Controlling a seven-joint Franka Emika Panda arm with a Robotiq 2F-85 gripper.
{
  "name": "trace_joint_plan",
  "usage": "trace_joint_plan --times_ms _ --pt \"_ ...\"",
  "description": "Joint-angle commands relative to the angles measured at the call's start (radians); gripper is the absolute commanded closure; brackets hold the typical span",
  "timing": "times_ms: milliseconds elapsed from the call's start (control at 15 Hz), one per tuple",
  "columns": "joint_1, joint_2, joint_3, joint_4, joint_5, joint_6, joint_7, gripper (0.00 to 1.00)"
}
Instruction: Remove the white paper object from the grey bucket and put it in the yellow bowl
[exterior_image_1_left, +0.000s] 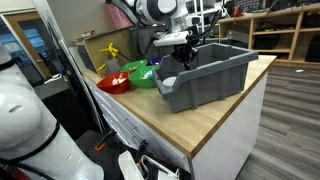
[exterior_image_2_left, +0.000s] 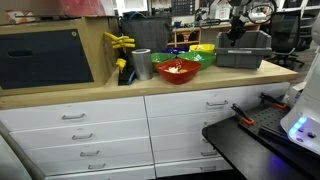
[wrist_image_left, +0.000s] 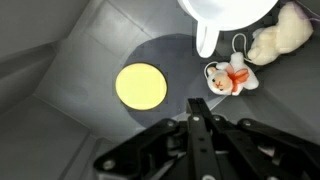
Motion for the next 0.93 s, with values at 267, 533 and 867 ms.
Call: trace_joint_plan --times_ms 267,533,867 --pt "0.013 0.056 0.011 -0.059 0.040 0.081 0.031 0.38" --pt "0.016 0.104 0.035 -0.053 0.094 0.155 0.023 0.08" --pt "0.006 0.151 0.052 -0.050 0.124 0.232 0.010 0.25"
